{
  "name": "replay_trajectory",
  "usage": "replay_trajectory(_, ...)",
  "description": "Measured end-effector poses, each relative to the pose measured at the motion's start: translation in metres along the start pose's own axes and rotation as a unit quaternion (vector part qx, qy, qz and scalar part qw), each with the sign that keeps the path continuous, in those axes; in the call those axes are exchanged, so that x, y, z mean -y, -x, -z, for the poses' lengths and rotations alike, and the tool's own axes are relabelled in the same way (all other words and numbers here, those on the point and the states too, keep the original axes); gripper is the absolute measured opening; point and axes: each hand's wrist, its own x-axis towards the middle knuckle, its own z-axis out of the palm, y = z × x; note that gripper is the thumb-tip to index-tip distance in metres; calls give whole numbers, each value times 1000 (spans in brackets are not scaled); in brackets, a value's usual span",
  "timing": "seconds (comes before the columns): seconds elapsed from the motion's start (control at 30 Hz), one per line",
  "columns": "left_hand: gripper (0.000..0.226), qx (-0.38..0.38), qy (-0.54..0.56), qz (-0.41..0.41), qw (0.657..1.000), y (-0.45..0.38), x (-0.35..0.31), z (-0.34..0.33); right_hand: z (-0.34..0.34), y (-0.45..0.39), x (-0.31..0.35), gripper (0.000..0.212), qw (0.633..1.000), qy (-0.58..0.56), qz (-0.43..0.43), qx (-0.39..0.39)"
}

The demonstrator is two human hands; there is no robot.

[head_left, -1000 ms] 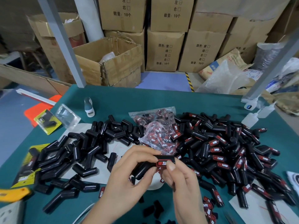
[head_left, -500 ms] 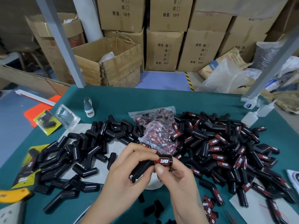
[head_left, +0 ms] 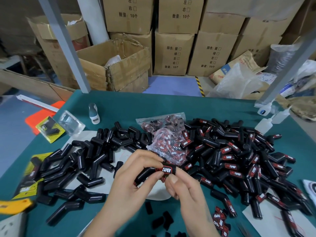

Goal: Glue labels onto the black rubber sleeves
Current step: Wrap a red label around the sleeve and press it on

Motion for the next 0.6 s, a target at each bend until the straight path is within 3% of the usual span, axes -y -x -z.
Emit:
replay_trajectory(0.1, 13, 0, -2, -20, 1000, -1, 0, 0, -1, -1, 3, 29, 1000, 16, 10, -10)
replay_trajectory(0.2, 15, -15, -6, -38, 999, -1, 2, -1, -1, -1, 0, 45, 999, 23, -4, -29)
replay_trajectory(0.47, 18, -7, -4, -53, 999, -2, 4, 4, -6, 5, 2, 46, 999, 51, -16, -3)
replay_trajectory(0.6, 23, -18, 27, -44, 999, 1, 0, 3, -4, 15, 7, 46, 996, 77, 27, 19)
